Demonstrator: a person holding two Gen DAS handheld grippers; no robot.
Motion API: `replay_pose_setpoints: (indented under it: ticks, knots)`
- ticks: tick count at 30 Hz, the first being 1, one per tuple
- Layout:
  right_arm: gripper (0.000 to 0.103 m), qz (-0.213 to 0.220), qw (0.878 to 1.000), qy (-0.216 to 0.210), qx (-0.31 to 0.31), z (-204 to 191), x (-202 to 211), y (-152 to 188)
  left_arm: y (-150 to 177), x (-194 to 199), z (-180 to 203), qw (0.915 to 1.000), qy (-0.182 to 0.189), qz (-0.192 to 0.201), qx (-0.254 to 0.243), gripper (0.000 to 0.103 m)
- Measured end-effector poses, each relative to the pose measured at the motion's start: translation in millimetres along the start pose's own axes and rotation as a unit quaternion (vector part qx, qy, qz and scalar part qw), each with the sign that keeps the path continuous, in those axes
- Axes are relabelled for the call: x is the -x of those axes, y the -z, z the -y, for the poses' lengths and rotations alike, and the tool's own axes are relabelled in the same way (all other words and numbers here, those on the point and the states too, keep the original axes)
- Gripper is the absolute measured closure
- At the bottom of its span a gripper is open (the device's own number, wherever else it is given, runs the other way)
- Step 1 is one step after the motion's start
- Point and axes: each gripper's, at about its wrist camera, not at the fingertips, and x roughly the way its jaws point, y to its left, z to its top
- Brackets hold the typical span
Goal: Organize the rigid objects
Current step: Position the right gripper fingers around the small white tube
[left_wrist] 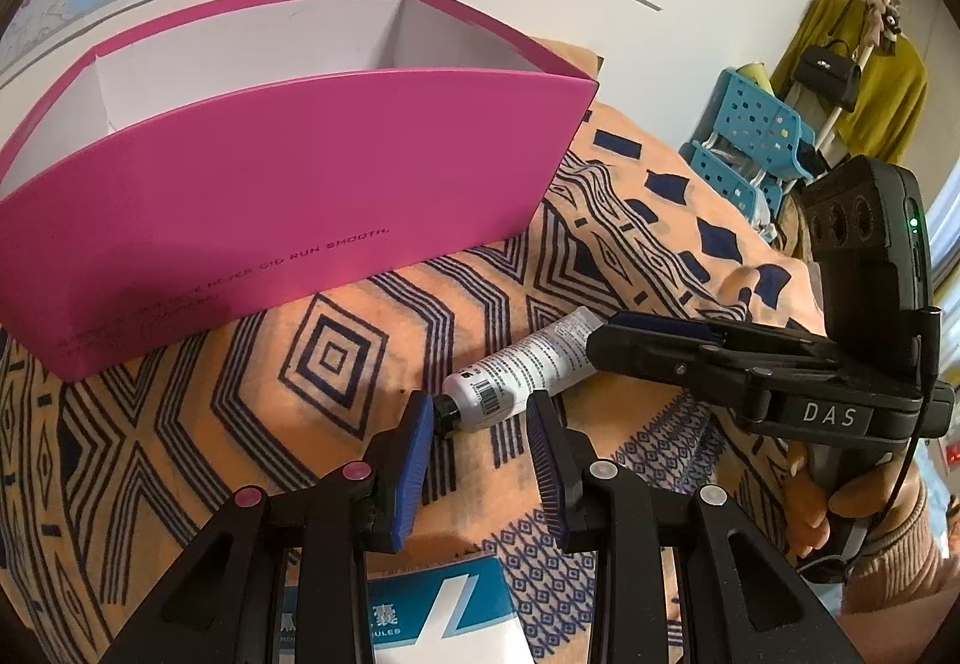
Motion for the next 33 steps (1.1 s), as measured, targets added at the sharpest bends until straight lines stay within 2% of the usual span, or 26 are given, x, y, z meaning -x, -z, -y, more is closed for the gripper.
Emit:
replay_pose_setpoints:
  ticks: [13,17,33]
  knots:
    - [0.058,0.01,1.0,-0.01,0.009,-12,5,-1,1,13,-4,0.9999,-0.002,0.012,0.009,0.071]
    - [0.058,0.015,1.0,-0.015,0.013,-16,9,-2,1,17,-2,0.9998,-0.001,0.018,0.01,0.065]
    - [0.058,0.024,0.999,-0.018,0.019,-25,14,-4,2,32,-1,0.9991,-0.007,0.04,0.01,0.065]
